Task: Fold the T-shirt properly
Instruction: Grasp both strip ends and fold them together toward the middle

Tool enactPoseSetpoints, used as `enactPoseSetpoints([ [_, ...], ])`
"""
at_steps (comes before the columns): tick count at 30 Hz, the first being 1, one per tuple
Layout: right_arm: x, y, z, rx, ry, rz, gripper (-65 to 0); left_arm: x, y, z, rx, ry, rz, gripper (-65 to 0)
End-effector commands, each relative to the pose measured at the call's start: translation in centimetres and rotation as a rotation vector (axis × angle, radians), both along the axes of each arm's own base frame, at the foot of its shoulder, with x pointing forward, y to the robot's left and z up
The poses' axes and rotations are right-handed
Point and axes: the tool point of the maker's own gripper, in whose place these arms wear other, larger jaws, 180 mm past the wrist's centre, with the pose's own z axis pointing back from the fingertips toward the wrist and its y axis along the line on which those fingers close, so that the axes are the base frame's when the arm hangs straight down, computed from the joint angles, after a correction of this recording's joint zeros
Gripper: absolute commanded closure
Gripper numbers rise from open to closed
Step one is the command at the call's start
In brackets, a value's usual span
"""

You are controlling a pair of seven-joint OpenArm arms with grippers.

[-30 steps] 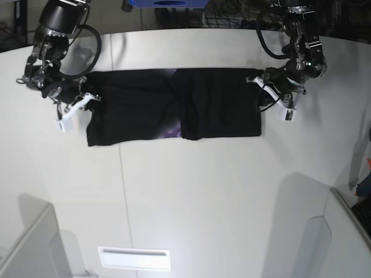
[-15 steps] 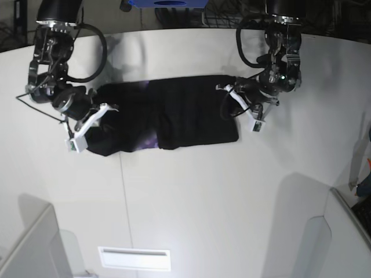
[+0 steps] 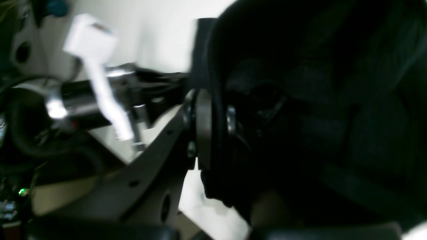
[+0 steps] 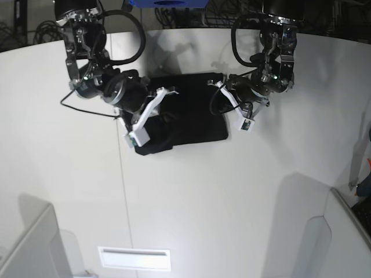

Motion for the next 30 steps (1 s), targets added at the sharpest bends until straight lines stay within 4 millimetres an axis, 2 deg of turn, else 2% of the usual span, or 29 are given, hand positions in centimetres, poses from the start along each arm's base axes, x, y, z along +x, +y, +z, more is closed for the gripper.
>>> enactPoseSetpoints([
  [1, 0.4, 0.8, 1.3, 0.031, -0.045, 0.009, 0.0, -0.5, 0.5, -0.4, 0.034, 0.025, -0.009, 0.0],
  [7, 0.0, 3.6, 1.8, 0.057, -0.052, 0.054, 0.0, -0.7, 0.5, -0.5, 0.034, 0.028, -0.009, 0.0],
  [14, 0.8, 3.7, 1.6, 0.072, -0.063, 0.017, 0.0, -1.0, 0.5, -0.7, 0.031, 0.036, -0.008, 0.0],
  [19, 1.3, 5.1, 1.3, 0.105, -0.036, 0.005, 0.0, -1.0, 0.4, -0.6, 0.028, 0.034, -0.008, 0.0],
  [30, 1.2, 5.6, 0.8, 0.112, -0.014, 0.006, 0.0, -1.4, 0.5, -0.7, 0.029, 0.041, -0.008, 0.0],
])
